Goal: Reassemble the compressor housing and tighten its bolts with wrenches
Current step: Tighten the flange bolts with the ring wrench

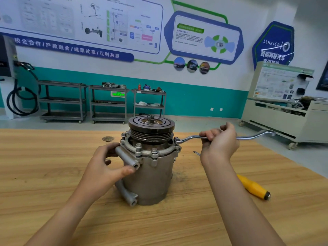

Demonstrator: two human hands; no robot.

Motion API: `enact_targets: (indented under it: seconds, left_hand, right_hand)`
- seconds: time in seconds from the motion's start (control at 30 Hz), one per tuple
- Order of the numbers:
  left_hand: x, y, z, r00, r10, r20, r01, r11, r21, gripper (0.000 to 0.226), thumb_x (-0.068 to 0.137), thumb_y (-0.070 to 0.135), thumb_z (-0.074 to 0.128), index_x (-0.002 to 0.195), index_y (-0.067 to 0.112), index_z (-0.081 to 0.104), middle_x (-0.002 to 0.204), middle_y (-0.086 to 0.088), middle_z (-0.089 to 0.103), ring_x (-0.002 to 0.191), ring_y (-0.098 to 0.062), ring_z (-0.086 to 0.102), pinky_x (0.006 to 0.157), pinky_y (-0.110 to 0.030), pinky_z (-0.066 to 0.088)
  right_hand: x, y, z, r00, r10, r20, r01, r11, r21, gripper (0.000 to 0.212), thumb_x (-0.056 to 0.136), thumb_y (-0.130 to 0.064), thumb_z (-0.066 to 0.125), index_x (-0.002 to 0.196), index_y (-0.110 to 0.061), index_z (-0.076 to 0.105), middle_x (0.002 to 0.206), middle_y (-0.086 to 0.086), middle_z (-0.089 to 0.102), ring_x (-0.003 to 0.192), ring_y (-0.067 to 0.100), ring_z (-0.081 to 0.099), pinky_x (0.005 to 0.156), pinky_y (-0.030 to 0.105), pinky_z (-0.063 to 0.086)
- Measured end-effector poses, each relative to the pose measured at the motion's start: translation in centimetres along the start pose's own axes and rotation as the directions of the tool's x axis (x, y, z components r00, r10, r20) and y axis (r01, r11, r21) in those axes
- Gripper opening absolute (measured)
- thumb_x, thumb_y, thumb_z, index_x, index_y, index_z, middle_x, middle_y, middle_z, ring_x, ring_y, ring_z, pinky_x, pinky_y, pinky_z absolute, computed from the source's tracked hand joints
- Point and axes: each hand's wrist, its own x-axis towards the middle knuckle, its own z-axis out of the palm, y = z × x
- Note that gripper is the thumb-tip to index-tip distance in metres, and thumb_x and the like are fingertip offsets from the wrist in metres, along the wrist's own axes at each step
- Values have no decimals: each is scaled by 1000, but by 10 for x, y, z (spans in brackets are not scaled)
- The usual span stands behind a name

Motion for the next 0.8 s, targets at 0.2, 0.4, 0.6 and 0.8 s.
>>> enact_targets:
  seconds: [0.2, 0.4, 0.6, 0.8]
  left_hand:
    - [-23, 12, 14, 990, 103, -96, -98, 994, 56, 78, 42, 58, 72, 109, 29, 44, 106, 15, 49, 99, 0, 50, 83, -23, 38]
    - [-30, 11, 9, 982, 189, -29, -187, 980, 72, 60, 55, 62, 64, 108, 49, 39, 112, 31, 43, 107, 4, 49, 81, -19, 41]
    - [-27, 4, 6, 966, 258, -22, -254, 961, 111, 56, 58, 60, 60, 109, 46, 42, 112, 31, 44, 106, 7, 48, 82, -14, 41]
    - [-20, 1, 4, 950, 304, -73, -286, 940, 187, 52, 60, 58, 57, 107, 41, 42, 114, 22, 41, 103, 13, 40, 88, -5, 32]
  right_hand:
    - [-35, 17, -13, 934, -310, 180, 333, 936, -115, 27, 98, -14, 43, 72, -15, 48, 44, -11, 38, 45, 7, 43, 58, 22, 51]
    - [-62, 36, -8, 661, -446, 604, 690, 677, -255, 30, 94, -24, 47, 65, -25, 56, 51, -16, 53, 50, -3, 47, 49, 9, 37]
    - [-27, -11, 52, 874, -183, 450, 244, 967, -80, 51, 99, -38, 38, 55, -16, 52, 36, -11, 29, 31, 5, 22, 35, 14, 20]
    - [47, -27, 61, 934, 268, 237, -264, 963, -49, 43, 101, -35, 28, 65, -14, 38, 36, -7, 16, 28, 8, 12, 31, 14, 10]
